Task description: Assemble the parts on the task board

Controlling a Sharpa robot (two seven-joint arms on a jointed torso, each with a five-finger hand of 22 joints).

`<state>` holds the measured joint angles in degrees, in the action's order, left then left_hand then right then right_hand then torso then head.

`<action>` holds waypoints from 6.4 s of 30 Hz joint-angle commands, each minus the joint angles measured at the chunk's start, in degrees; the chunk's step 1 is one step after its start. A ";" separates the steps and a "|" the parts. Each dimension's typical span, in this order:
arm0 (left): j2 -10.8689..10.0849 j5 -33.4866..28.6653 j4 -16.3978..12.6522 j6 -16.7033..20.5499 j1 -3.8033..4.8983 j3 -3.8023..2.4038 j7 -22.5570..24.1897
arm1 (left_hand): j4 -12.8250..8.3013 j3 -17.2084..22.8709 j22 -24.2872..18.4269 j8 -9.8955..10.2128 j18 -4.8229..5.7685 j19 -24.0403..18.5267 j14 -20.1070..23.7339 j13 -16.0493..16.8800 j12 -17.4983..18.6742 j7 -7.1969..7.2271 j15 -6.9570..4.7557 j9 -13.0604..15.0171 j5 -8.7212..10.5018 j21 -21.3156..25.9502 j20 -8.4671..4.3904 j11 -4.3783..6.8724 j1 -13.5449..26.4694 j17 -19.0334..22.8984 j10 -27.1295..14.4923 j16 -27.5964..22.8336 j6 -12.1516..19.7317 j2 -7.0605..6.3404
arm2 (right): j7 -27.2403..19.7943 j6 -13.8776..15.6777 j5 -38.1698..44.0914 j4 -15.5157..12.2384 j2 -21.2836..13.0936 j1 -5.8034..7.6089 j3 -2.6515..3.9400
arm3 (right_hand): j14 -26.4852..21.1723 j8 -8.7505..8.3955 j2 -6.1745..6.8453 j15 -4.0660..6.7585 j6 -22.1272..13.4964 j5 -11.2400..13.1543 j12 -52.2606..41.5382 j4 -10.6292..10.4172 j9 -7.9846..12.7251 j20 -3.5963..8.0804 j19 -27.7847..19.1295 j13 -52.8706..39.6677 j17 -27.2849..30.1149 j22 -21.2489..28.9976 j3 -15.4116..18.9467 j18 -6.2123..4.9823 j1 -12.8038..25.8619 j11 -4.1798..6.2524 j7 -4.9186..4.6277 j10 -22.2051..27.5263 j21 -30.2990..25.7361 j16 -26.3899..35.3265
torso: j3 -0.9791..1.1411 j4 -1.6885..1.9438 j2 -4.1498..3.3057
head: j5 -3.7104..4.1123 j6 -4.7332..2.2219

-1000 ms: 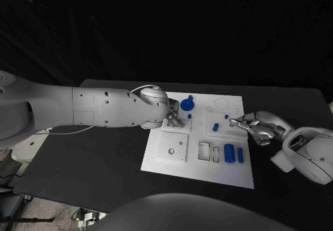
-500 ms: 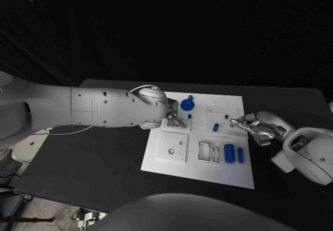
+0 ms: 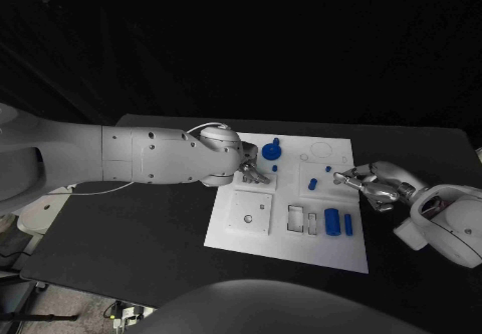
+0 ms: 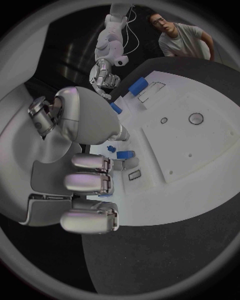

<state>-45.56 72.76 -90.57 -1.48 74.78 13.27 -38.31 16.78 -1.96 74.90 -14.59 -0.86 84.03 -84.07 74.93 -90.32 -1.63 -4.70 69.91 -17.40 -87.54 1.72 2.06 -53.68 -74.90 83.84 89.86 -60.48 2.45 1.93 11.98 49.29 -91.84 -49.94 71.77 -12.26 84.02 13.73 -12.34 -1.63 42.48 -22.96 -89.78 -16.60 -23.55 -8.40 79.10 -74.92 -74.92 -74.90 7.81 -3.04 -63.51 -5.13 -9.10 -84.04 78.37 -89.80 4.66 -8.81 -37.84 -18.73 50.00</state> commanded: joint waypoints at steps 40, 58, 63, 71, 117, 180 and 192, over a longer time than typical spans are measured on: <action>-0.76 -3.96 -0.74 2.37 -0.01 -0.03 1.67 | 0.06 -2.72 14.11 1.85 0.12 4.19 -5.93 15.07 0.32 -0.52 0.54 0.11 -10.51 0.56 0.58 -0.53 -0.90 -15.10 6.16 0.14 1.12 0.17 | 0.25 -1.51 0.25 0.27 0.01 -0.17 -0.01 | 5.98 -0.05 0.00 -0.56 0.06 -0.33 -0.22 0.22 0.10 -0.09 -0.35 -15.08 -15.08 -10.30 0.08 -0.57 -0.43 -0.30 -0.41 -5.96 -0.45 -0.20 | -0.01 0.01 0.01 | -0.14 0.00; -1.43 -3.89 -1.11 3.14 -0.01 -0.04 1.78 | 0.00 -3.01 14.14 1.76 0.14 4.24 -5.93 15.07 0.32 -0.61 0.65 0.62 -12.13 0.47 0.72 -0.64 -1.41 -15.10 6.16 0.14 1.78 0.92 | 0.52 -1.87 0.25 0.24 -0.17 -0.22 -0.01 | 5.98 -0.05 0.00 -0.56 0.06 -0.33 -0.22 0.22 0.10 -0.09 -0.35 -15.08 -15.08 -10.30 0.08 -0.57 -0.43 -0.30 -0.41 -5.96 -0.45 -0.20 | -0.01 -0.01 0.01 | -0.18 0.00; -1.56 -3.97 -1.19 3.41 -0.01 -0.05 1.83 | 0.04 -2.98 14.15 1.61 0.15 4.26 -5.93 15.07 0.32 -0.58 0.65 0.84 -13.93 0.45 0.73 -0.62 -1.46 -15.10 6.16 0.14 1.84 1.28 | 0.58 -1.96 0.25 0.25 -0.18 -0.25 -0.01 | 5.98 -0.07 0.02 -0.57 0.03 -0.33 -0.22 0.22 0.14 -0.10 -0.37 -15.08 -15.08 -10.29 0.10 -0.57 -0.48 -0.31 -0.42 -5.96 -0.49 -0.20 | -0.02 -0.01 0.03 | -0.24 0.00; -1.63 -4.51 -1.31 3.70 -0.01 -0.05 1.90 | -0.01 -2.82 14.16 1.37 0.15 4.27 -5.93 15.07 0.32 -0.45 0.60 1.12 -16.41 0.42 0.71 -0.54 -1.65 -15.10 6.16 0.14 1.80 1.55 | 0.64 -2.03 0.25 0.27 -0.16 -0.29 -0.01 | 5.98 -0.07 0.02 -0.57 0.03 -0.33 -0.22 0.22 0.14 -0.10 -0.37 -15.08 -15.08 -10.29 0.10 -0.57 -0.48 -0.31 -0.42 -5.96 -0.49 -0.20 | 0.00 -0.01 0.04 | -0.29 0.00; -1.43 -6.26 -1.25 5.41 0.00 -0.05 2.37 | -0.45 5.92 14.19 0.02 0.17 4.32 -5.93 15.07 0.32 0.75 -0.27 2.15 -32.02 0.32 -0.09 0.53 -10.67 -15.10 6.16 0.14 0.76 -3.27 | 1.19 -2.58 0.25 0.50 -0.06 -0.66 -0.01 | 5.98 -0.09 -0.11 -0.58 0.01 -0.35 -0.22 0.13 0.21 -0.11 -0.48 -15.08 -15.08 -10.25 0.09 -0.61 -0.46 -0.31 -0.44 -5.96 -0.62 -0.20 | 0.01 -0.06 0.01 | 0.02 0.00; -2.07 -1.20 -2.05 4.31 0.45 -0.02 1.93 | -0.34 9.03 14.11 -0.38 0.12 4.19 -5.93 15.07 0.32 0.88 -0.51 2.58 -33.05 0.54 -0.39 0.74 -13.02 -15.10 6.16 0.14 0.62 -4.22 | 1.37 -2.67 0.25 0.76 -0.08 -0.87 -0.02 | 5.98 -0.11 -0.24 -0.60 0.00 -0.35 -0.22 0.07 0.28 -0.13 -0.84 -15.08 -15.08 -10.09 0.10 -0.73 -0.40 -0.36 -0.47 -5.96 -1.03 -0.20 | 0.03 0.06 0.02 | 0.05 0.00; -2.08 -1.46 -2.00 3.68 0.41 -0.02 1.82 | -0.32 9.26 14.11 -0.38 0.12 4.18 -5.93 15.07 0.32 0.84 -0.49 2.61 -32.79 0.55 -0.38 0.71 -13.11 -15.10 6.16 0.14 0.69 -4.15 | 1.31 -2.66 0.24 0.82 -0.04 -0.89 -0.02 | 5.98 -0.12 -0.27 -0.61 -0.01 -0.33 -0.22 0.06 0.31 -0.14 -0.86 -15.08 -15.08 -10.08 0.12 -0.73 -0.38 -0.37 -0.48 -5.96 -1.06 -0.20 | 0.00 -0.02 0.03 | -0.05 0.00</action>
<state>-47.73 71.13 -92.42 3.34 75.19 13.26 -36.60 16.44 6.97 74.91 -15.04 -0.86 84.03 -83.86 74.94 -90.32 -0.70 -4.90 72.45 -50.39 -87.36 1.72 2.48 -66.24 -74.91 83.83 89.86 -60.18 -1.74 3.39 10.18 49.29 -90.98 -50.03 70.94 -12.27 83.82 13.73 -12.34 -1.83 42.48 -22.96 -89.78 -16.60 -23.29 -8.40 78.69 -74.92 -74.92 -74.95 7.81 -3.04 -63.51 -5.13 -9.10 -84.04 77.53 -89.80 4.66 -8.78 -37.81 -18.78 50.00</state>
